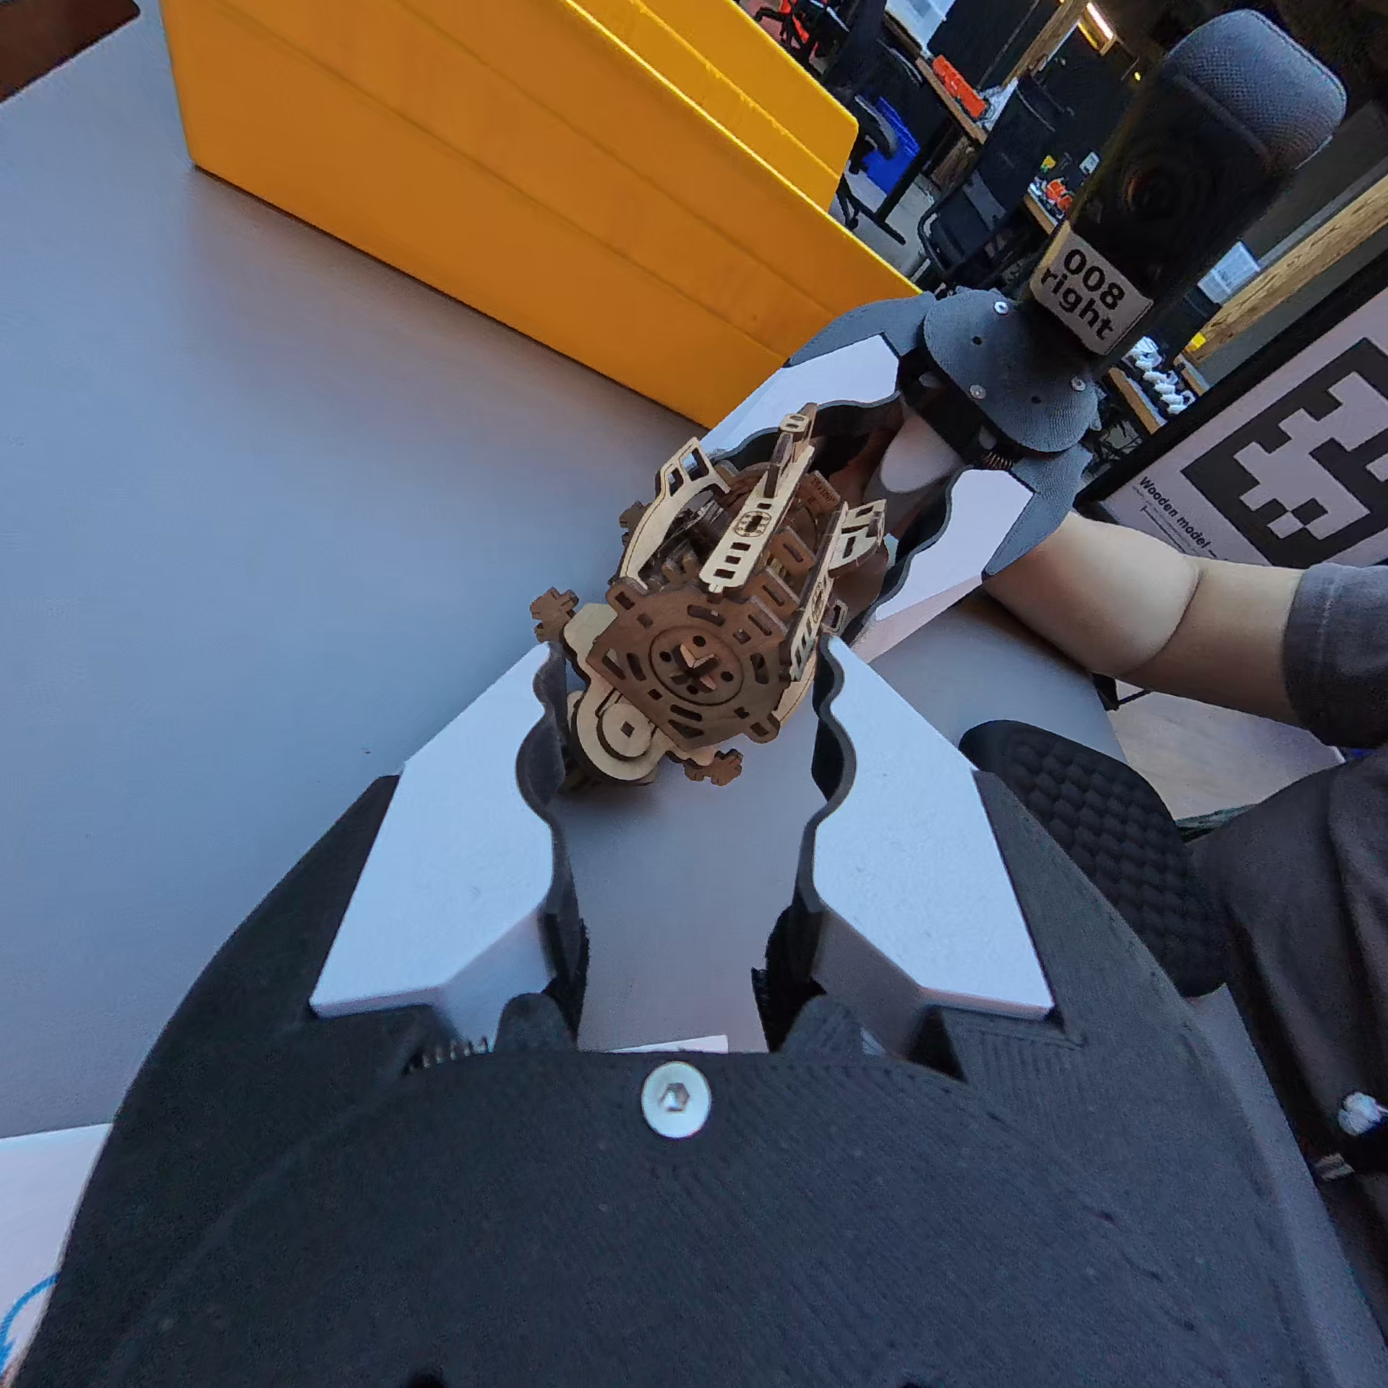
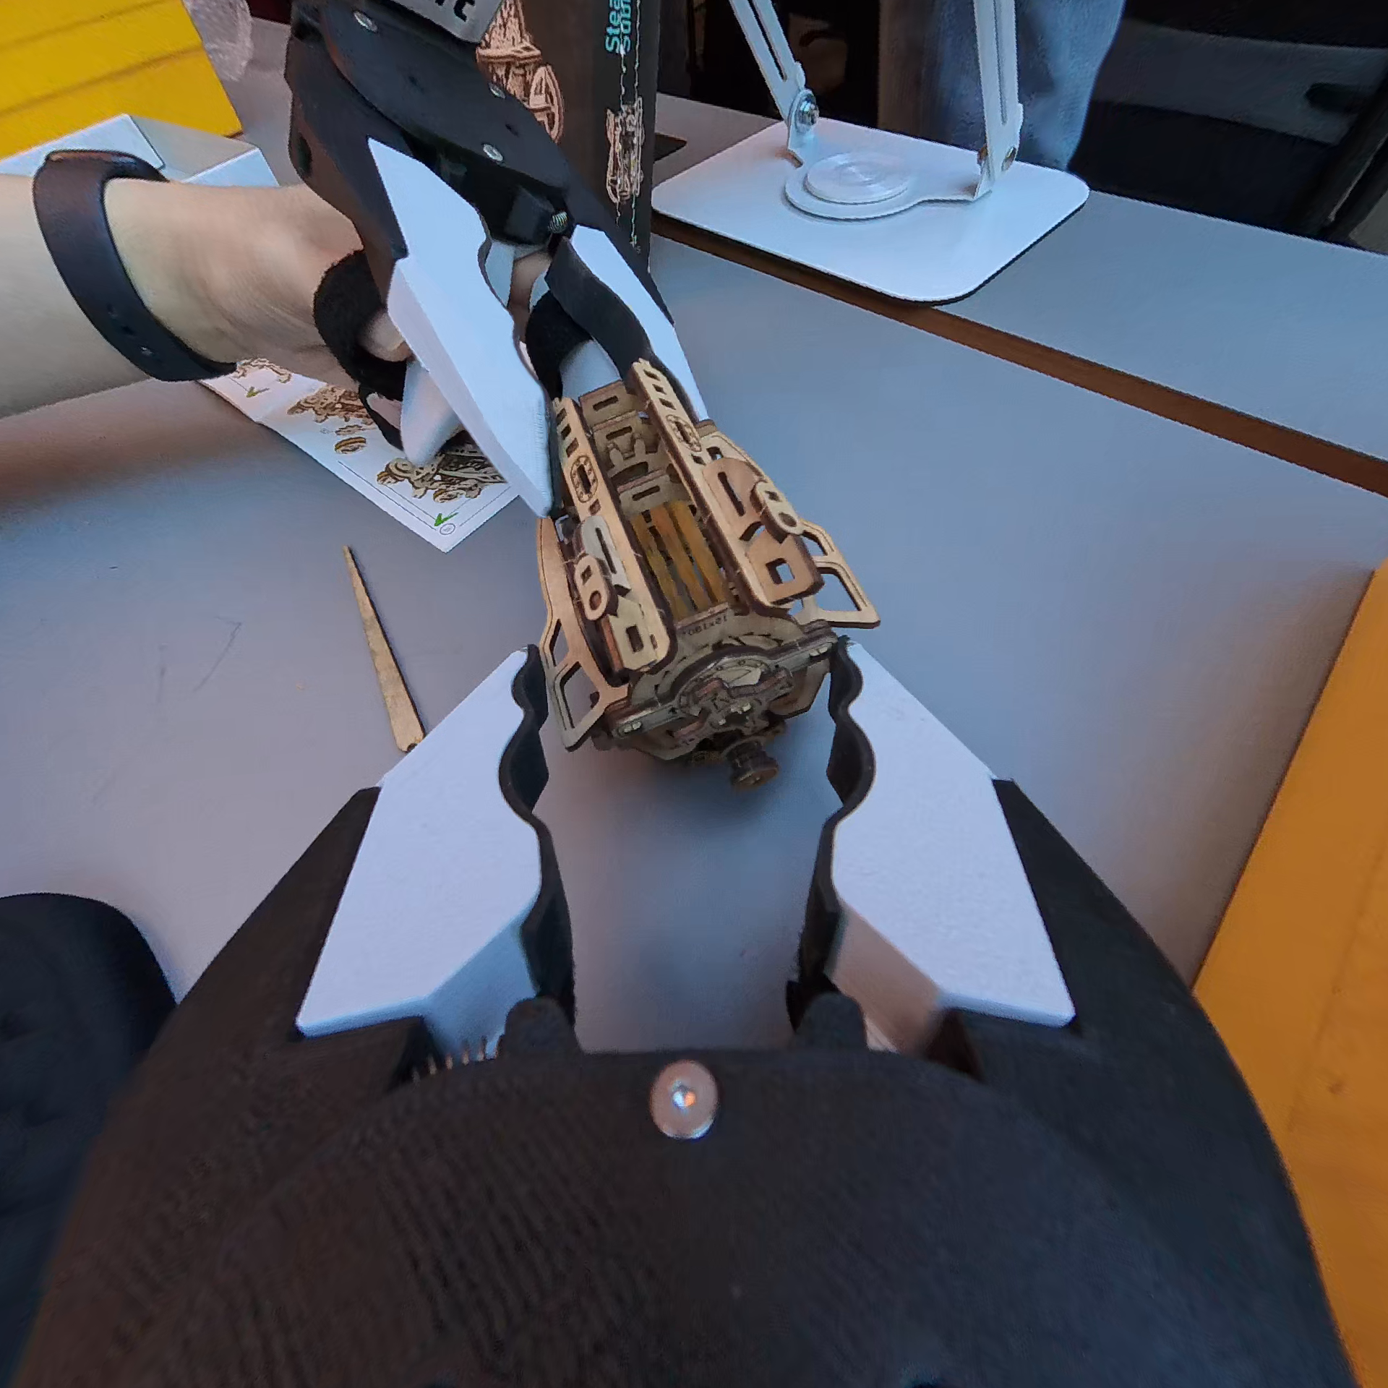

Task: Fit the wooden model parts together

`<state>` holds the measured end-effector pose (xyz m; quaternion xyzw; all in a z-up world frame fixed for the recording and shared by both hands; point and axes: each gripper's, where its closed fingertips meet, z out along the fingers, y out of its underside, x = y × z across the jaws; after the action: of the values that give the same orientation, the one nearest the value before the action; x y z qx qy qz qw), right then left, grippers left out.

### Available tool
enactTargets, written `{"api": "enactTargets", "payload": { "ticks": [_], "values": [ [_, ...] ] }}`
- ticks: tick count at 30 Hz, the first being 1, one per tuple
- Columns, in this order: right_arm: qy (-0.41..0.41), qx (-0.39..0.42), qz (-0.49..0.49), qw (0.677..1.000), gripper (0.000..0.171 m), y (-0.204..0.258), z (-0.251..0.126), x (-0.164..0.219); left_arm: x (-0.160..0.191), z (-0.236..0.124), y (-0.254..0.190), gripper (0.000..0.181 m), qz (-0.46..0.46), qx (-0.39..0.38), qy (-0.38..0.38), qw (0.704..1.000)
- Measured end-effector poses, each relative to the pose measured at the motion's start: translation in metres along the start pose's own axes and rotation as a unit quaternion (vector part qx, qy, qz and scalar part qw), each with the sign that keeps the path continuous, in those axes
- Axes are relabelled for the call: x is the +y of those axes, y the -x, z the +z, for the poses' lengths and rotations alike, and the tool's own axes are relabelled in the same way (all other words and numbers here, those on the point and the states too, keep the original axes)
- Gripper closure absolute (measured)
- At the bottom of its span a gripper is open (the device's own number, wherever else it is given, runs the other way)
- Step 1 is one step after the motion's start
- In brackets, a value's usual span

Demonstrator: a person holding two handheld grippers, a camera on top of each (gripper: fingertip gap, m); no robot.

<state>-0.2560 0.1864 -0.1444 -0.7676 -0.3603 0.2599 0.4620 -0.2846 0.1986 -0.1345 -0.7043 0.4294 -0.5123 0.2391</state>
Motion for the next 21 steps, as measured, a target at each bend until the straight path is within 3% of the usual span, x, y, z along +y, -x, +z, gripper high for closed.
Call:
{"api": "enactTargets", "payload": {
  "ticks": [11, 21],
  "values": [
    [-0.016, 0.01, 0.006, 1.0, 0.095, -0.003, -0.002, -0.005, -0.001, -0.014, 0.002, 0.11, 0.008, -0.024, -0.022, 0.999],
    [-0.023, 0.043, -0.005, 0.999, 0.088, -0.009, -0.009, -0.01, 0.009, -0.049, -0.016, 0.109, 0.013, -0.058, -0.056, 0.997]
  ]
}}
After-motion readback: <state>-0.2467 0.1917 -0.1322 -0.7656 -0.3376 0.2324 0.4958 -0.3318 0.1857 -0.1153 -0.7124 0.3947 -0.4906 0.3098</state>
